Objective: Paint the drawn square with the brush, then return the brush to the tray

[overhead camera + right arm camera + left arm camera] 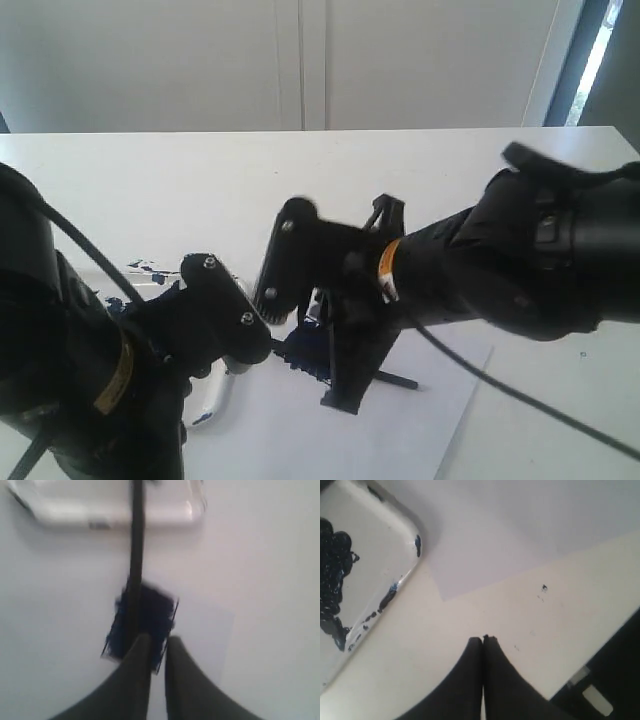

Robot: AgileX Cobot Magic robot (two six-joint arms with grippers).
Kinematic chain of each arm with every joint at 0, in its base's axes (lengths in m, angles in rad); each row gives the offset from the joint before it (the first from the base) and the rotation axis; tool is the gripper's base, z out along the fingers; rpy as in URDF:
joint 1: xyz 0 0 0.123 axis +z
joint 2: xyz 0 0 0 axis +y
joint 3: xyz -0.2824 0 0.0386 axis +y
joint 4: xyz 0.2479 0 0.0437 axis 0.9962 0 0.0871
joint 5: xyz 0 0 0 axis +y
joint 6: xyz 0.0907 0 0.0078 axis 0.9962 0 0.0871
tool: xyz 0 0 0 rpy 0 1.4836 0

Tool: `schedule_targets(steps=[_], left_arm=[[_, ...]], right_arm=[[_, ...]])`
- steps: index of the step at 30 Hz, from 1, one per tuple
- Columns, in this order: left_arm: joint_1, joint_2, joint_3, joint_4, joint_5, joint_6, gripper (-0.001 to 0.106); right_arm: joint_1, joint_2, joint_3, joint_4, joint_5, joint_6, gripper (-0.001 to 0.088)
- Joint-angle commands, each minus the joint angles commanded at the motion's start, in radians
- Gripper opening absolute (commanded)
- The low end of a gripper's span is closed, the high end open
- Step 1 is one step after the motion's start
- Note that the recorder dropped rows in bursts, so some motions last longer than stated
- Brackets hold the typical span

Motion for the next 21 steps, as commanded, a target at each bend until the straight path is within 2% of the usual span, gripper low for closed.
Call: schedule_targets(steps=[3, 4, 6, 10, 12, 14, 17, 21], left_arm=[[0.002, -0.03, 0.0, 0.126, -0.186, 0.076, 0.0], [0.002, -0.046, 0.0, 0.141, -0.295, 0.105, 0.0], [0.002, -0.073, 0.0, 0.15, -0.499, 0.124, 0.0], [0.002, -0.086, 0.0, 0.15, -0.701, 0.124, 0.0], [0.002, -0.088, 0.0, 0.15, -0.719, 0.119, 0.0], [0.002, -0.088, 0.0, 0.145, -0.688, 0.115, 0.0], [0.002, -0.088, 0.0, 0.143, -0.605, 0.115, 0.0], [0.002, -0.088, 0.0, 0.157, -0.555, 0.117, 0.0]], right_arm=[[-0.041, -0.147, 0.0, 0.0, -0.069, 0.072, 0.0], [-0.049, -0.199, 0.0, 0.0, -0.13, 0.09, 0.0], [-0.051, -0.272, 0.0, 0.01, -0.253, 0.123, 0.0], [-0.051, -0.324, 0.004, 0.01, -0.405, 0.146, 0.0], [-0.051, -0.345, 0.011, 0.01, -0.478, 0.145, 0.0], [-0.055, -0.365, 0.011, 0.01, -0.509, 0.143, 0.0], [-0.055, -0.393, 0.011, 0.01, -0.516, 0.143, 0.0], [-0.055, -0.429, 0.011, 0.01, -0.483, 0.145, 0.0]])
